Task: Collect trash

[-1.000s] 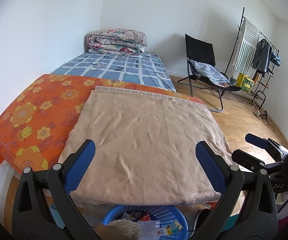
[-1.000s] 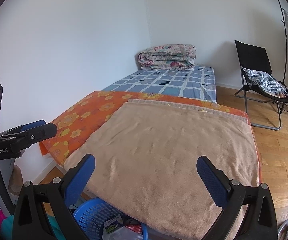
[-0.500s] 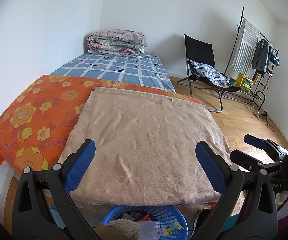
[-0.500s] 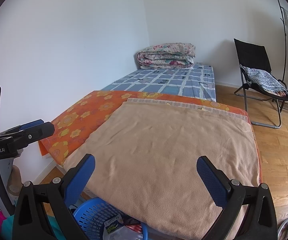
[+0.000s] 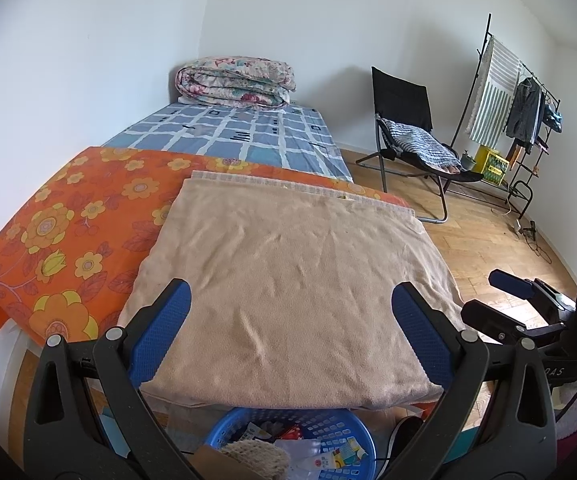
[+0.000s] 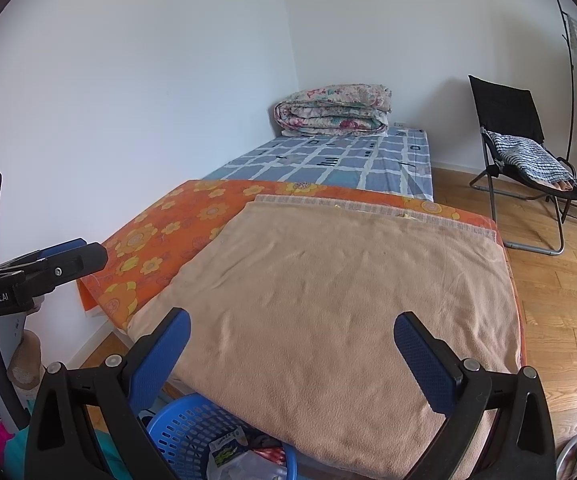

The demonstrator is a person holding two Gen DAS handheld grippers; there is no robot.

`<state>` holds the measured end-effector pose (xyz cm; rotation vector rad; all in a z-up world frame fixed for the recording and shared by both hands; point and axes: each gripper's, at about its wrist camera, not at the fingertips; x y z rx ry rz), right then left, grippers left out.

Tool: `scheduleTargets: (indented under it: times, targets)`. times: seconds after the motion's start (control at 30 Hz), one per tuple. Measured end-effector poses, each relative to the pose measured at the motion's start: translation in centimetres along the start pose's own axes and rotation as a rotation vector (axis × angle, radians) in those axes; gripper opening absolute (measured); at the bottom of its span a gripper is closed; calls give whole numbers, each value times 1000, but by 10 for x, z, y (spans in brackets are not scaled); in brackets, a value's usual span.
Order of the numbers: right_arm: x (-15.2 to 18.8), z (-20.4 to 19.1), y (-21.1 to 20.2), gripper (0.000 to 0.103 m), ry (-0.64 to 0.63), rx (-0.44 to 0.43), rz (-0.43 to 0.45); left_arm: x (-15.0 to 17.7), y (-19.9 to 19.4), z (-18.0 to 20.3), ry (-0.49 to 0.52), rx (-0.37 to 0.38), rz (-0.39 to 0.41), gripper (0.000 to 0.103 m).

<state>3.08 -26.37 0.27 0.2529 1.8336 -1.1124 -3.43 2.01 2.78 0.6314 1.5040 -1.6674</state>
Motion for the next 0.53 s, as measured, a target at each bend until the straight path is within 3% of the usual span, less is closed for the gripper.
scheduleTargets:
  times: [0.53]
  targets:
    - [-1, -1, 0, 103, 1, 2, -1, -1, -5, -1, 9, -27, 19, 102]
Point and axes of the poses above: each gripper's, at about its wrist camera, not at the fingertips, and y roughly the way its jaws point, z to its right, x to its underside, and after that the axes turned 1 degree about y, right-handed
